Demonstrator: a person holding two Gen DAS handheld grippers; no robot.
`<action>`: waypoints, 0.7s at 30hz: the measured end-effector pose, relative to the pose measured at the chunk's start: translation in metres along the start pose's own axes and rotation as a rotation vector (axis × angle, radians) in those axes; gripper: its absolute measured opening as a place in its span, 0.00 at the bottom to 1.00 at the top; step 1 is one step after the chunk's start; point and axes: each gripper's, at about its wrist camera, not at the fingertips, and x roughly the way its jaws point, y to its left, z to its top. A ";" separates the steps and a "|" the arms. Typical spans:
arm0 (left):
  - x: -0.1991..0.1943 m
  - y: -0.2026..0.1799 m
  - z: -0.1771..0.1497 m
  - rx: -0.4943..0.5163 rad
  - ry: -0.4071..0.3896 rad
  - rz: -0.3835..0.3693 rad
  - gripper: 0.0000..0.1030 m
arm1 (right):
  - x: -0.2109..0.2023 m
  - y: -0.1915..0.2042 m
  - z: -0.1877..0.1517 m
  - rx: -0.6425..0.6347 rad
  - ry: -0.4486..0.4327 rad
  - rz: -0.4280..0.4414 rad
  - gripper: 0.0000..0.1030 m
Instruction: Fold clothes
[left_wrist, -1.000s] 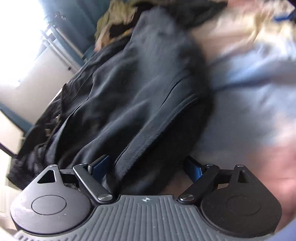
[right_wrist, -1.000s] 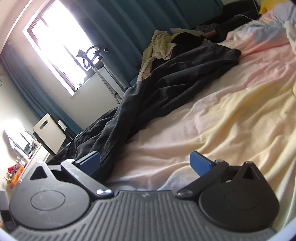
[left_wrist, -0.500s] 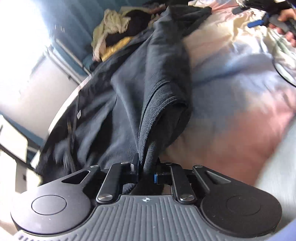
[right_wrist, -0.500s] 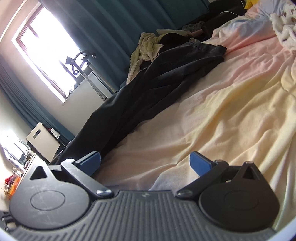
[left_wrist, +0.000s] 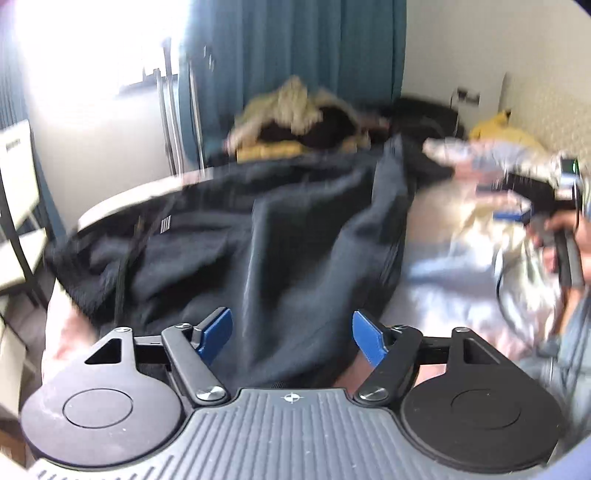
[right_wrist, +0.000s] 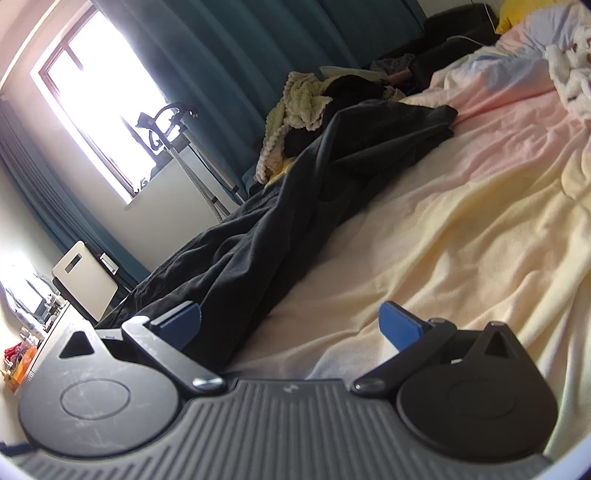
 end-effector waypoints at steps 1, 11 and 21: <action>0.004 -0.012 0.008 0.016 -0.026 -0.001 0.78 | -0.001 0.002 0.001 -0.009 -0.005 -0.001 1.00; 0.134 -0.129 0.076 0.180 0.037 -0.003 0.84 | -0.046 -0.015 0.031 0.005 -0.157 -0.027 1.00; 0.272 -0.162 0.060 0.191 0.052 0.197 0.74 | -0.040 -0.041 0.044 0.057 -0.153 0.002 1.00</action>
